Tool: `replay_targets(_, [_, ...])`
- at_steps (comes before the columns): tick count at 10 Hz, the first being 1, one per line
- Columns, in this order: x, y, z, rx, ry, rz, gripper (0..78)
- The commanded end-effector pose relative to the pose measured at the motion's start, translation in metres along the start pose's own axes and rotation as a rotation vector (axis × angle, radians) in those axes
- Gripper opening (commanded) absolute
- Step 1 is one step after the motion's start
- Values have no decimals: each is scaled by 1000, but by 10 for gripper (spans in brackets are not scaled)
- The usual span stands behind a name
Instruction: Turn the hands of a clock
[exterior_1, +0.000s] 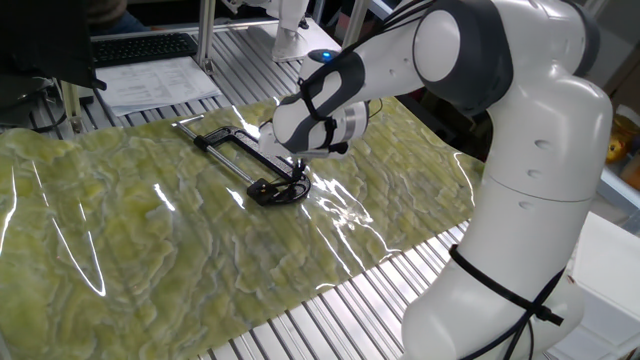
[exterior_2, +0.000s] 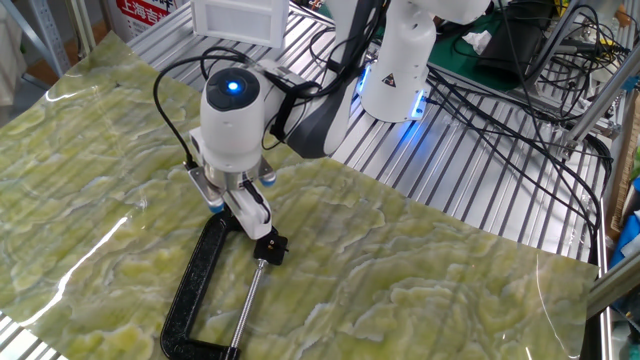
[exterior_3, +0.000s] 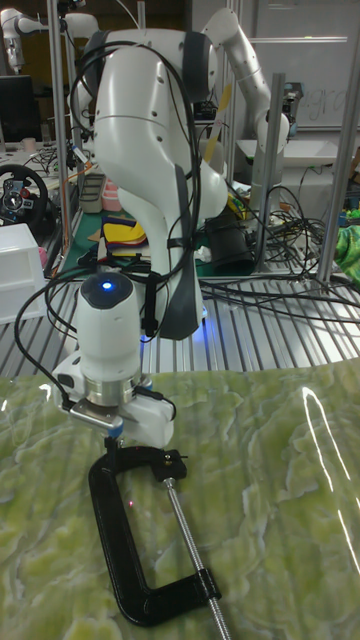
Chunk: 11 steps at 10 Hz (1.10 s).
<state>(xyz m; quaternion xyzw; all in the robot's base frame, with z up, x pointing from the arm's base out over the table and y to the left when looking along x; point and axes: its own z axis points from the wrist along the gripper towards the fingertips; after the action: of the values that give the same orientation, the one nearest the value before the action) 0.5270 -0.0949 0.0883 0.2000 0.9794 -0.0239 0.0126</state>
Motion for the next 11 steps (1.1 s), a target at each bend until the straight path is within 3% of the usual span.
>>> replay_targets(1, [11, -6, -2, 3, 0, 7, 0])
replay_targets(11, [44, -17, -5, 7, 2, 53, 0])
